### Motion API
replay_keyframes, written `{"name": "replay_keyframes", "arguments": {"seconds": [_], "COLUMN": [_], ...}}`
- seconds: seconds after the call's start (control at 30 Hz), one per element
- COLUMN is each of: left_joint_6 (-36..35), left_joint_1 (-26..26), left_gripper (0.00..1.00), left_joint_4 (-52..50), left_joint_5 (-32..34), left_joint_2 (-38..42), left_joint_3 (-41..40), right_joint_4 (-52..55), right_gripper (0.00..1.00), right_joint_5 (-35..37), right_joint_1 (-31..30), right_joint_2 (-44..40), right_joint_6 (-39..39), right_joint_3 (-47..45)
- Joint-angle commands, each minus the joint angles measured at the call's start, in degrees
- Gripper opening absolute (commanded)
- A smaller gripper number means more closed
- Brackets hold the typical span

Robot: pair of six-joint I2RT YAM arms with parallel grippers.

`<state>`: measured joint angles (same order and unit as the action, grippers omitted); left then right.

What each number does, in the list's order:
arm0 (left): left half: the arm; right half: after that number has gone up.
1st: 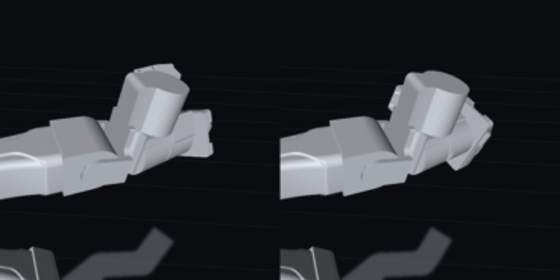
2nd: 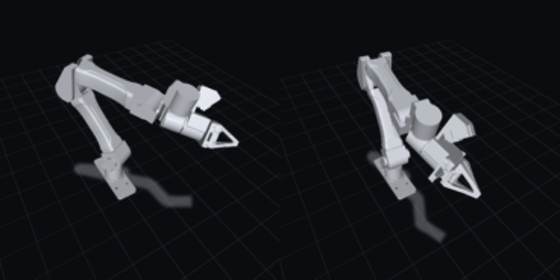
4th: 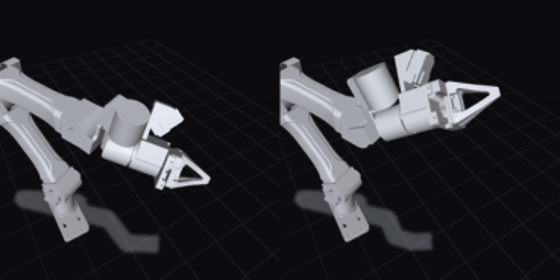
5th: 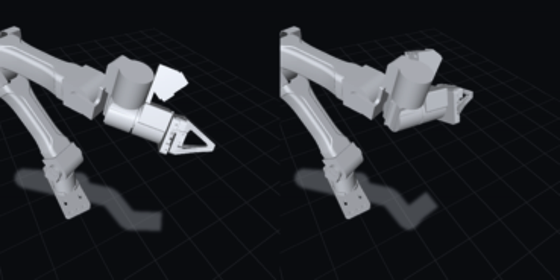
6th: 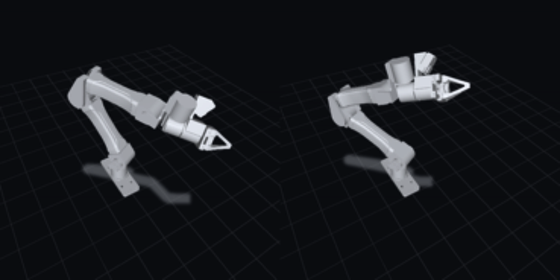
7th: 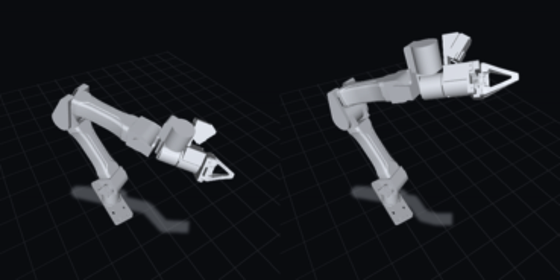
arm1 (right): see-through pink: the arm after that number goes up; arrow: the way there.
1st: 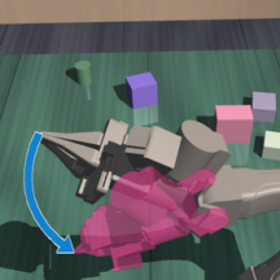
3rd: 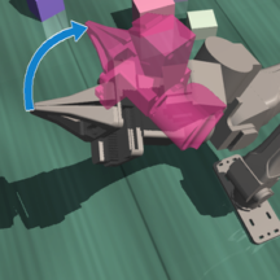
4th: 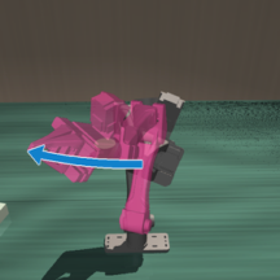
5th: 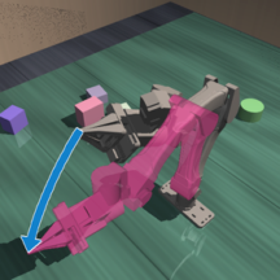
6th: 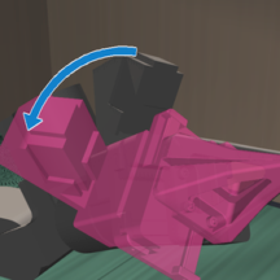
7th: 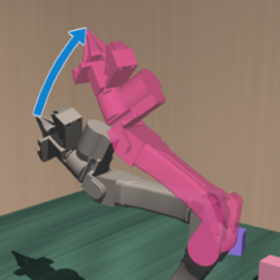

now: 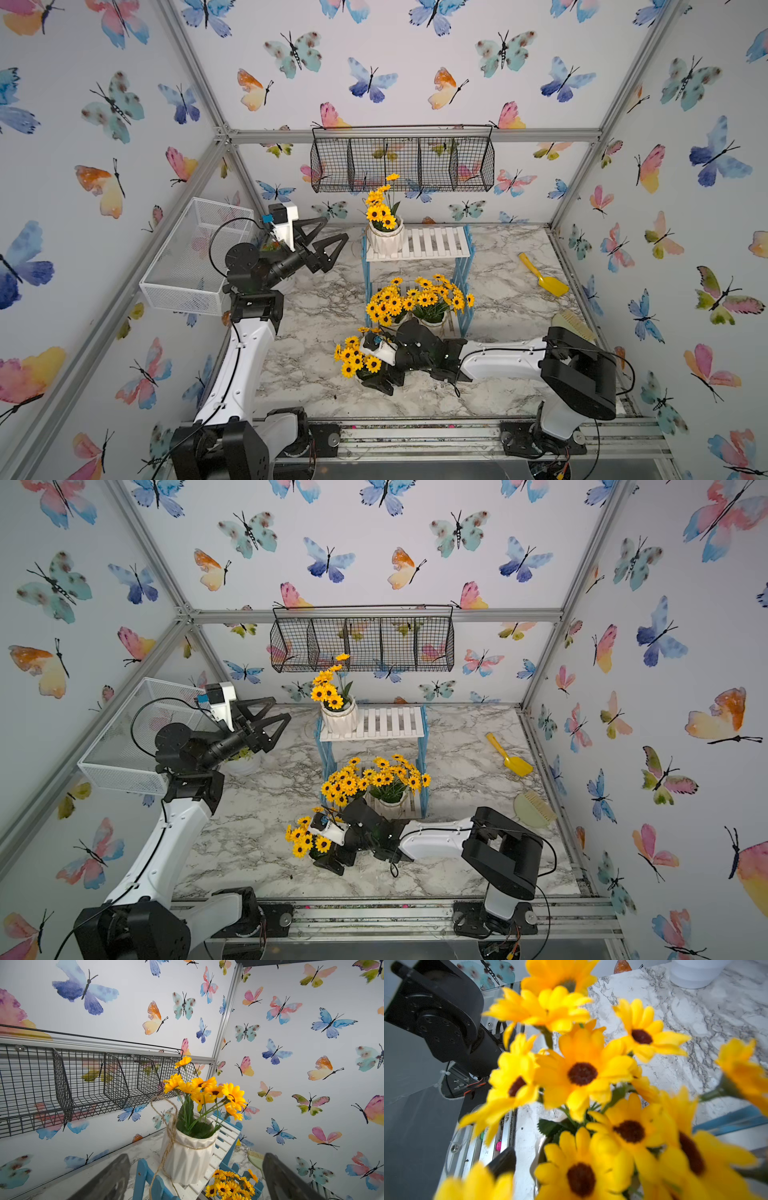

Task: Take the sunflower pots off the shelves
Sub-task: Place the sunflower pot at the center of the board, then pick up the sunflower pot from the shelf.

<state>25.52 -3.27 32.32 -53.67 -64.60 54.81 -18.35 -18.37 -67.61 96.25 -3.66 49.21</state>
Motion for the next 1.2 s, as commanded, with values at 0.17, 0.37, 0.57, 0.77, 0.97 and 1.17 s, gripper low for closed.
{"name": "replay_keyframes", "arguments": {"seconds": [0.17,0.37,0.57,0.77,0.97,1.17], "left_joint_6": [-3.7,-6.9,-17.8,-23.1,-27.5,-30.3], "left_joint_1": [-0.2,-0.3,-0.2,-0.2,0.0,0.6], "left_gripper": [0.98,0.98,0.98,0.98,0.98,0.98], "left_joint_4": [-2.8,-5.1,-16.1,-22.0,-28.9,-31.5], "left_joint_5": [-0.6,-2.7,-4.2,-1.7,0.3,-5.1], "left_joint_2": [1.1,0.6,-1.8,-4.8,-9.3,-12.1], "left_joint_3": [0.8,2.6,8.3,11.6,16.0,19.2], "right_joint_4": [4.8,11.4,18.0,23.8,28.7,37.0], "right_gripper": [0.99,0.99,0.99,0.99,0.99,0.99], "right_joint_5": [1.3,5.1,15.4,24.3,21.3,18.6], "right_joint_1": [-0.5,-0.4,-0.2,4.4,19.2,35.1], "right_joint_2": [-11.4,-22.3,-32.9,-37.6,-40.3,-36.0], "right_joint_6": [1.4,2.2,3.7,4.3,6.6,10.1], "right_joint_3": [-2.6,-2.7,0.6,6.7,11.6,20.7]}}
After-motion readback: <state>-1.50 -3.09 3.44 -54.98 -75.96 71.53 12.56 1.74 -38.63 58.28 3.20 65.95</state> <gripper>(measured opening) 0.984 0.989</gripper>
